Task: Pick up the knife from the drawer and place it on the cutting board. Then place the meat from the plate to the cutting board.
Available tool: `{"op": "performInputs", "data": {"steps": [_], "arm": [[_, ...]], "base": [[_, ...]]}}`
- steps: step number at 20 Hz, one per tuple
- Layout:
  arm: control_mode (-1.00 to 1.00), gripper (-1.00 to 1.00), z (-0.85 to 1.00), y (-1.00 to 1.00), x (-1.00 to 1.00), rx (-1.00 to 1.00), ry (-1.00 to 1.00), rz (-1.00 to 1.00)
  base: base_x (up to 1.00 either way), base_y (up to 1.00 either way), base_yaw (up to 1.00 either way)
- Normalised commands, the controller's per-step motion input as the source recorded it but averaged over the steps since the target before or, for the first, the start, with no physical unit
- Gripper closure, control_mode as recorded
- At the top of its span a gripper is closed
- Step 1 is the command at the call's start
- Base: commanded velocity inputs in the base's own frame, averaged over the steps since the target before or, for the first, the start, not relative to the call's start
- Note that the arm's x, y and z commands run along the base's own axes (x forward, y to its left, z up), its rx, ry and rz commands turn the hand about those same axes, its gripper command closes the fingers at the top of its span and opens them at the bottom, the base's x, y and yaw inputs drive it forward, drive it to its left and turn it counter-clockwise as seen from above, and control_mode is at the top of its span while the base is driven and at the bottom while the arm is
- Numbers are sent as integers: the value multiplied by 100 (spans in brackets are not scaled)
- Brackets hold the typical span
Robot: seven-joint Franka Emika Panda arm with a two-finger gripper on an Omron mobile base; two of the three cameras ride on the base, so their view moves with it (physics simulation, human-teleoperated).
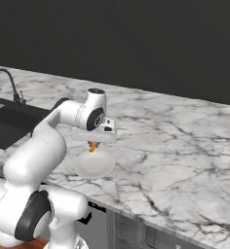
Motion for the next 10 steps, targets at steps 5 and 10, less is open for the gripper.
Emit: {"op": "performInputs", "data": {"steps": [5, 10], "arm": [[-100, 100, 4, 0, -32, -4, -21, -5], [-100, 100, 14, 0, -32, -6, -14, 0]], "base": [[0, 0, 0], [0, 0, 0]]}}
